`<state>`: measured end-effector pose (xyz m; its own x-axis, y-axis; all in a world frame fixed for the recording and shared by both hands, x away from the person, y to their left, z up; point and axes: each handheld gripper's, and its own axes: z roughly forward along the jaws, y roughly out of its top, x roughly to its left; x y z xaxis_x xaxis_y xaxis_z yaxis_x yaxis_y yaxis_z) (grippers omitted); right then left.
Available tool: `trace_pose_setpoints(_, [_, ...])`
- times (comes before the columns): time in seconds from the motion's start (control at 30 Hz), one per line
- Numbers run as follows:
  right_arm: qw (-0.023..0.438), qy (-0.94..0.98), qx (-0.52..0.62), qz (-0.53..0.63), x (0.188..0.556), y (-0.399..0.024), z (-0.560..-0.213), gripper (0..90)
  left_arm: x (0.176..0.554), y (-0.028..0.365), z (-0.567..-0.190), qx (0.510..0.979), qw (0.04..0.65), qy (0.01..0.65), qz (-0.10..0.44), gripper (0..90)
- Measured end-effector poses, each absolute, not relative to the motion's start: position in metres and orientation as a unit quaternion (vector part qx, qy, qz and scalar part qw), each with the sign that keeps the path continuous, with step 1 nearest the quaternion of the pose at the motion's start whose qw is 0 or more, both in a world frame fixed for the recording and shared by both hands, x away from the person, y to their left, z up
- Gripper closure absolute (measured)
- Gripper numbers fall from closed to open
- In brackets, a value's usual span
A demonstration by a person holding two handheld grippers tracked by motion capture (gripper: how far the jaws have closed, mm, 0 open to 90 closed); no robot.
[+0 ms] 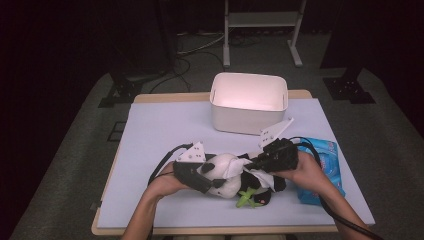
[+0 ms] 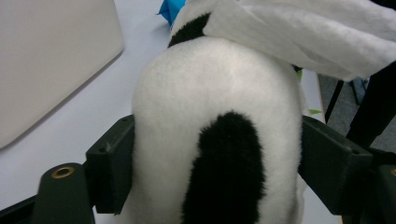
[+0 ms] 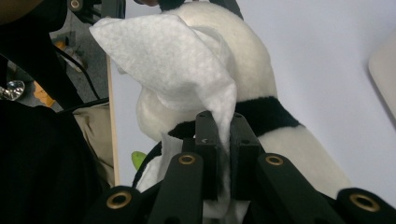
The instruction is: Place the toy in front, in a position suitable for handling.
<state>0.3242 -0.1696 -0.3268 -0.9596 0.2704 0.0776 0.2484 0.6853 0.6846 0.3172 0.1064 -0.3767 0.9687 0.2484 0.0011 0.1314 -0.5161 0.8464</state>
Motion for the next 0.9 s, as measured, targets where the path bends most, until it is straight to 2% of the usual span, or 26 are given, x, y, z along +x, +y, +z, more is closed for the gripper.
trace_pose_setpoints(0.2, [0.015,0.916,0.149,0.372,0.322,-0.177,-0.329,84.0,0.317,0.11,-0.374,0.866,0.485,0.115,0.049,10.4])
trace_pose_setpoints(0.47, [0.012,0.907,0.169,0.387,0.32,-0.192,-0.332,84.0,0.318,0.114,-0.376,0.866,0.485,0.119,0.035,9.1])
trace_pose_setpoints(0.5, [0.012,0.907,0.168,0.387,0.319,-0.193,-0.333,84.0,0.318,0.113,-0.377,0.869,0.481,0.113,0.037,9.9])
trace_pose_setpoints(0.6, [0.011,0.908,0.167,0.385,0.318,-0.191,-0.333,84.0,0.316,0.113,-0.378,0.87,0.479,0.104,0.049,27.5])
trace_pose_setpoints(0.63, [0.012,0.908,0.165,0.385,0.318,-0.19,-0.332,84.0,0.317,0.113,-0.378,0.871,0.478,0.105,0.05,30.2])
trace_pose_setpoints(0.9, [0.013,0.91,0.14,0.39,0.318,-0.169,-0.319,84.0,0.314,0.112,-0.371,0.866,0.487,0.095,0.061,31.3])
